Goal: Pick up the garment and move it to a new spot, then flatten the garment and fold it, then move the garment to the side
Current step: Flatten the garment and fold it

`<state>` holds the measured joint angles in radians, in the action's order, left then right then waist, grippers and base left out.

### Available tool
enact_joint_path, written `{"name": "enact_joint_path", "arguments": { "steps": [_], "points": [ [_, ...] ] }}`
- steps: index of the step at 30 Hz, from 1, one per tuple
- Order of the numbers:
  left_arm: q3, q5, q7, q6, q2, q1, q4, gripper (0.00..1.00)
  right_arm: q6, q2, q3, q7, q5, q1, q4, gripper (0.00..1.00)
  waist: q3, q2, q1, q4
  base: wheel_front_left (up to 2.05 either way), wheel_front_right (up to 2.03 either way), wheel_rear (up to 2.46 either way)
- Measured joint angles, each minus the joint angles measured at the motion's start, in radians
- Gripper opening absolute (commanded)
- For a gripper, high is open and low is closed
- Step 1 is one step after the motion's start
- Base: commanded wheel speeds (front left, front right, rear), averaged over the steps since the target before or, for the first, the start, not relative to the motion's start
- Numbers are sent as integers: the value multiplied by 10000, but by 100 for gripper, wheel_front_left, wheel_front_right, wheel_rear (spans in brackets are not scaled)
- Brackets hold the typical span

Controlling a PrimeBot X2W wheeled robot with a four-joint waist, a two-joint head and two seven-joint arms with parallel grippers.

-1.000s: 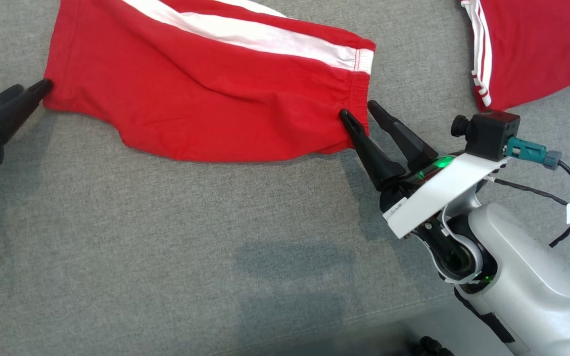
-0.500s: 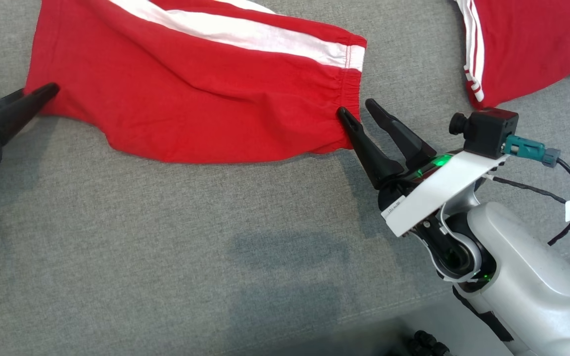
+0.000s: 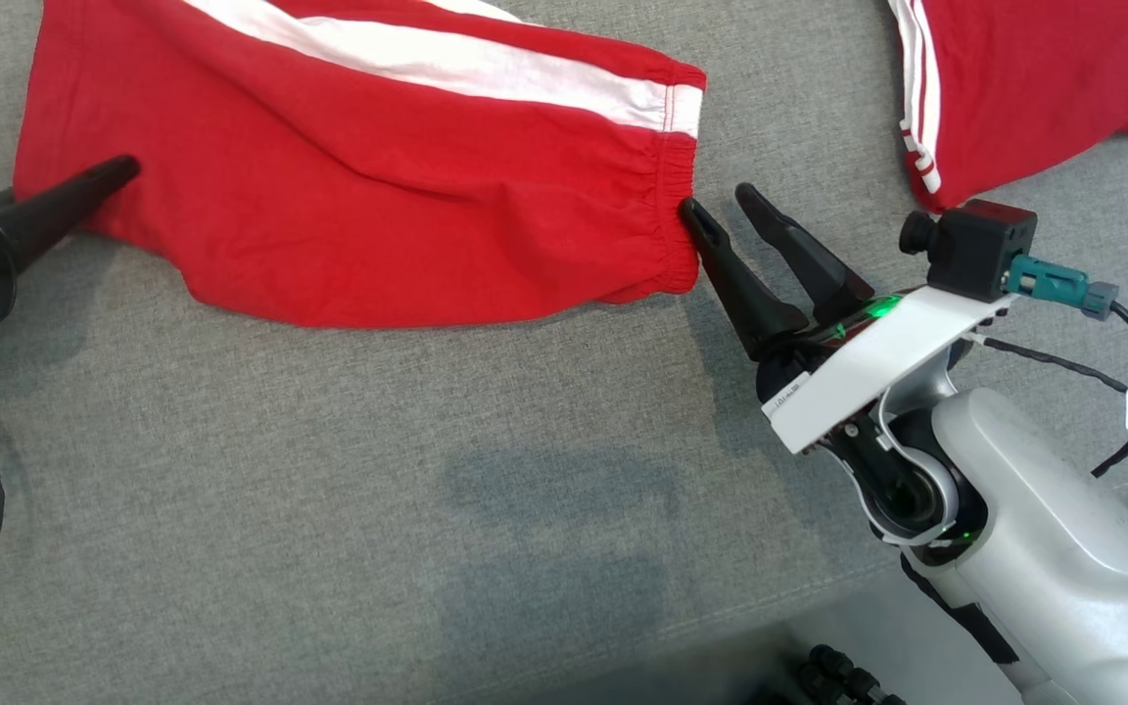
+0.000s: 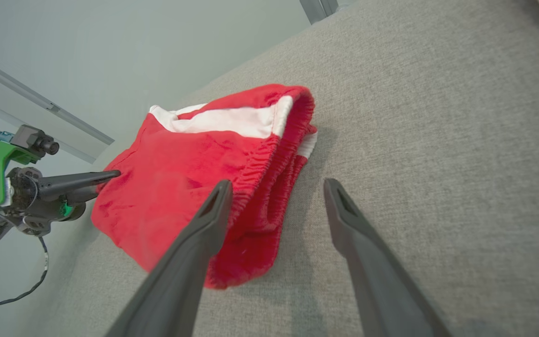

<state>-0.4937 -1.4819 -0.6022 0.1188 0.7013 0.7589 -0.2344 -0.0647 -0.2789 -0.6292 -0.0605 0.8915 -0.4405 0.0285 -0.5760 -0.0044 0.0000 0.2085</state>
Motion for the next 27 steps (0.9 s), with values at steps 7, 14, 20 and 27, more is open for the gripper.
{"name": "enact_joint_path", "arguments": {
  "steps": [7, 14, 20, 27],
  "points": [
    [19, -167, -56, 2, -203, 17, 77, 0, 13, 224, -81, 280, 330, -23, -343, 100, 37, 0, 0, -33, 0, 0, 0],
    [-40, -217, -130, 2, -479, 165, 230, 0, 13, 443, -21, 686, 911, -161, -842, 100, 117, 0, 0, -328, 0, 0, 0],
    [-15, -288, -130, 2, -543, 175, 360, 0, 17, 667, -31, 1281, 1400, -569, -1266, 100, 182, 0, 0, -566, 0, 0, 0],
    [-90, -291, -113, 2, -708, 176, 389, 0, 29, 644, 161, 1799, 1705, -1089, -1624, 0, 242, 0, -1, -766, 0, 0, 0]
  ]
}}
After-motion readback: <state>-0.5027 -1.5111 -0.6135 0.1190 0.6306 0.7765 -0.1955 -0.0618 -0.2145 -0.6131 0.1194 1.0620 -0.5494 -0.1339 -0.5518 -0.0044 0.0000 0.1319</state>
